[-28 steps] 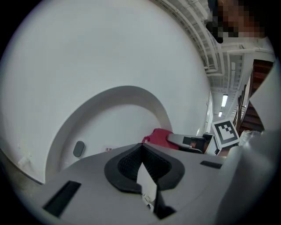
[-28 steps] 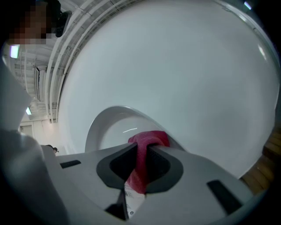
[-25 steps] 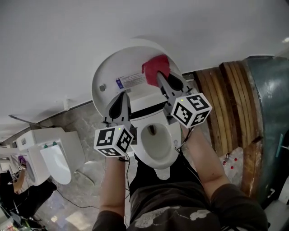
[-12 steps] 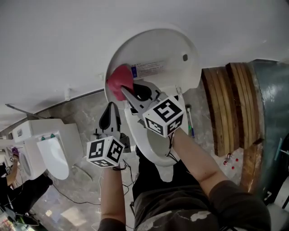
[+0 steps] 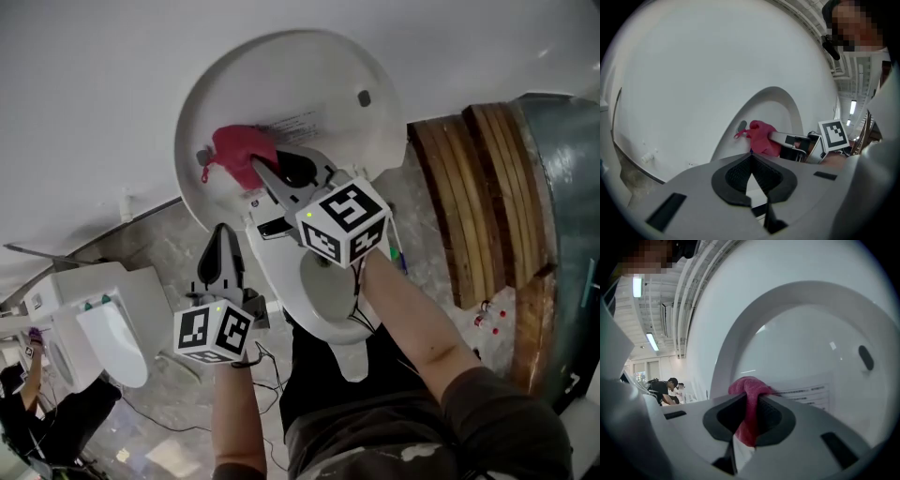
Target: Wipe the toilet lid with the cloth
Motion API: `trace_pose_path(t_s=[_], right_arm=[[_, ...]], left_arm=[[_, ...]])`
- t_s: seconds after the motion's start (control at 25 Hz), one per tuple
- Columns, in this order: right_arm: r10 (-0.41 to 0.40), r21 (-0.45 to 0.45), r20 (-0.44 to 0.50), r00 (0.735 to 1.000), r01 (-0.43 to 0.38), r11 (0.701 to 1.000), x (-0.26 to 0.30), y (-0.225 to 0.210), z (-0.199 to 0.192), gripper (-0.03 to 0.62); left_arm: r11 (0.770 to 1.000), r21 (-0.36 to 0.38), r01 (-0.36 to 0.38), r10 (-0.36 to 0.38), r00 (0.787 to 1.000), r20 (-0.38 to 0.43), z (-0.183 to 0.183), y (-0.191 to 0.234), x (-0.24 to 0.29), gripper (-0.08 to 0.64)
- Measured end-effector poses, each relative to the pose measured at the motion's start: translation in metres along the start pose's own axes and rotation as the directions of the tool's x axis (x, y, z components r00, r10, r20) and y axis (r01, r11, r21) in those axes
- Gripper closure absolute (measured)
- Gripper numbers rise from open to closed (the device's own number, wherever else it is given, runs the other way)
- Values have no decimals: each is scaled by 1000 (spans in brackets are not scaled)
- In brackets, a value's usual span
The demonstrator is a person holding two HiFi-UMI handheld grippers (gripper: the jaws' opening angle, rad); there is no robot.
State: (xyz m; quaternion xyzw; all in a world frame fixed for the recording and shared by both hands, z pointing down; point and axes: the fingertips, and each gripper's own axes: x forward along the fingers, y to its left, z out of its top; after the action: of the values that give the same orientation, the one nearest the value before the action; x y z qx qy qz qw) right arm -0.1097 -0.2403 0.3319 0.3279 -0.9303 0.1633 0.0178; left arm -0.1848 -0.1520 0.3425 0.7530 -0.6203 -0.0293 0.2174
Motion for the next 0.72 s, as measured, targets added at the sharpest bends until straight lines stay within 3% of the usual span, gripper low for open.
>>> trace_pose_path(t_s=[0.4, 0.72], right_arm=[[-174, 73, 46, 984, 171, 983, -72, -93, 6, 543], [-255, 101, 66, 965, 248, 964, -129, -139, 13, 543]], left_arm=[[997, 17, 79, -79, 997, -27, -24, -60, 46, 554], [987, 40, 157, -156, 987, -33, -33, -123, 80, 554]])
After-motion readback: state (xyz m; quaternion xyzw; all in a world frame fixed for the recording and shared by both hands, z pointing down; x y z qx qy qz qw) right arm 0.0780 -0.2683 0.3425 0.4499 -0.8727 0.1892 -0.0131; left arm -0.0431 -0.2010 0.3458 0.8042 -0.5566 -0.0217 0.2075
